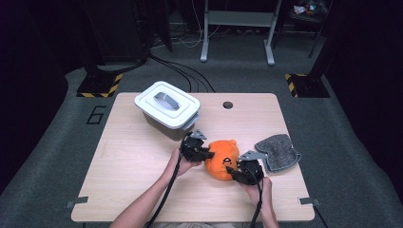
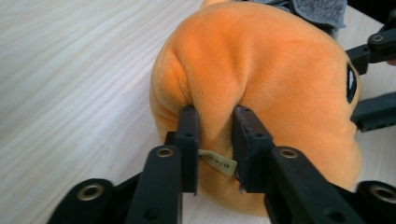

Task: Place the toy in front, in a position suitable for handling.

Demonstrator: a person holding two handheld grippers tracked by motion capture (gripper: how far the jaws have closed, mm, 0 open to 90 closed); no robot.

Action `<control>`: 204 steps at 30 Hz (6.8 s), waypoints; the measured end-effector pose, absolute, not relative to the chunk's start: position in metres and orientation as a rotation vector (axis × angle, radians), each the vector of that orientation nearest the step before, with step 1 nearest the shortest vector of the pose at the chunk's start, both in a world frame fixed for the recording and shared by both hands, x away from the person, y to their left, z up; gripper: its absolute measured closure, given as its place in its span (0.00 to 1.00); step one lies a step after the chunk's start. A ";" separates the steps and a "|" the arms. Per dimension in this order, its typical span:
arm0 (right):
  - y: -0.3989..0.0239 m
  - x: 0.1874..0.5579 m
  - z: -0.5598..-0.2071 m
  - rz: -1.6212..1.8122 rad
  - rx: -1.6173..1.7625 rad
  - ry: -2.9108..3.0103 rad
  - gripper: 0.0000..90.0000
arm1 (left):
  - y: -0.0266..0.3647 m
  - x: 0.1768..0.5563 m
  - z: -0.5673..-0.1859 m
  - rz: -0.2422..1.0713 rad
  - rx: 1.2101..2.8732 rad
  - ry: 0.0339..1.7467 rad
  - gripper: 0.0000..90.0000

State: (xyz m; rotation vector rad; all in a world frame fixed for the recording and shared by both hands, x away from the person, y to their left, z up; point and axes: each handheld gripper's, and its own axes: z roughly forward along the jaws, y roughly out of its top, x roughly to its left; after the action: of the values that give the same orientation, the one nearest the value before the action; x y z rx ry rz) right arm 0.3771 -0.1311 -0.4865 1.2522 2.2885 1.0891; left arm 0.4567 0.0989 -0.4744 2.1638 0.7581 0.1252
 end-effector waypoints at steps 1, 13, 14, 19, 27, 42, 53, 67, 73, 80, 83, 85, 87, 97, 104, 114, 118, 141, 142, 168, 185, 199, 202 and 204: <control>-0.131 0.377 -0.487 1.093 1.254 2.277 0.72 | 0.098 0.455 -0.475 0.136 2.160 0.758 0.87; -0.140 0.384 -0.453 1.131 1.145 2.253 0.79 | 0.109 0.435 -0.447 0.227 2.018 0.764 0.91; -0.140 0.386 -0.448 1.127 1.129 2.258 0.79 | 0.109 0.434 -0.445 0.228 2.007 0.765 0.91; -0.142 0.390 -0.431 1.110 1.079 2.260 0.79 | 0.111 0.428 -0.436 0.237 1.965 0.763 0.91; -0.145 0.401 -0.421 1.049 1.038 2.290 0.80 | 0.107 0.423 -0.439 0.238 1.936 0.789 0.91; -0.146 0.428 -0.460 0.968 1.077 2.395 0.78 | 0.097 0.420 -0.479 0.223 1.960 0.885 0.92; -0.151 0.425 -0.459 0.998 1.101 2.390 0.57 | 0.096 0.418 -0.483 0.285 1.935 0.968 0.91; -0.171 0.389 -0.447 1.189 1.289 2.193 0.24 | 0.096 0.415 -0.485 0.303 1.920 0.988 0.91; -0.151 0.369 -0.458 1.193 1.353 2.176 0.22 | 0.095 0.415 -0.485 0.317 1.921 0.984 0.91; -0.131 0.376 -0.473 1.106 1.385 2.147 0.42 | 0.095 0.413 -0.485 0.313 1.925 0.973 0.90; -0.131 0.380 -0.477 1.076 1.359 2.158 0.61 | 0.095 0.414 -0.486 0.306 1.923 0.962 0.88; -0.133 0.381 -0.480 1.074 1.353 2.167 0.67 | 0.094 0.414 -0.485 0.292 1.919 0.957 0.87; -0.136 0.383 -0.481 1.074 1.345 2.169 0.71 | 0.095 0.416 -0.484 0.291 1.938 0.936 0.83; -0.138 0.386 -0.480 1.040 1.311 2.188 0.75 | 0.109 0.435 -0.461 0.332 1.998 0.904 0.51; -0.137 0.386 -0.479 1.020 1.290 2.201 0.75 | 0.111 0.459 -0.467 0.147 2.048 0.859 0.45; -0.138 0.386 -0.480 1.017 1.260 2.195 0.81 | 0.110 0.450 -0.472 0.163 2.064 0.782 0.88; -0.139 0.384 -0.473 1.048 1.244 2.148 0.84 | 0.111 0.443 -0.468 0.192 2.025 0.784 0.90; -0.153 0.424 -0.447 0.970 1.180 2.247 0.85 | 0.096 0.405 -0.478 0.170 1.849 0.904 0.90; -0.154 0.425 -0.450 0.964 1.173 2.255 0.85 | 0.096 0.405 -0.479 0.169 1.851 0.909 0.90; -0.183 0.402 -0.468 1.033 1.328 2.179 0.29 | 0.097 0.405 -0.485 0.296 1.892 0.968 0.70; -0.226 0.395 -0.461 0.956 1.406 2.080 0.19 | 0.108 0.409 -0.473 0.306 1.984 0.885 0.32; -0.251 0.418 -0.470 0.784 1.499 2.020 0.16 | 0.110 0.410 -0.475 0.290 2.037 0.825 0.24; -0.253 0.423 -0.472 0.763 1.516 2.022 0.16 | 0.111 0.410 -0.476 0.282 2.036 0.828 0.24; -0.255 0.427 -0.474 0.749 1.514 2.021 0.16 | 0.112 0.410 -0.475 0.285 2.044 0.819 0.24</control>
State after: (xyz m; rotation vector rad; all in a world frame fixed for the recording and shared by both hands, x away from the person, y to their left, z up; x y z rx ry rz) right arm 0.4270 -0.2552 -0.4737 1.5142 2.0209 0.7490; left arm 0.4102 0.1119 -0.4753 2.0439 0.8190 0.2854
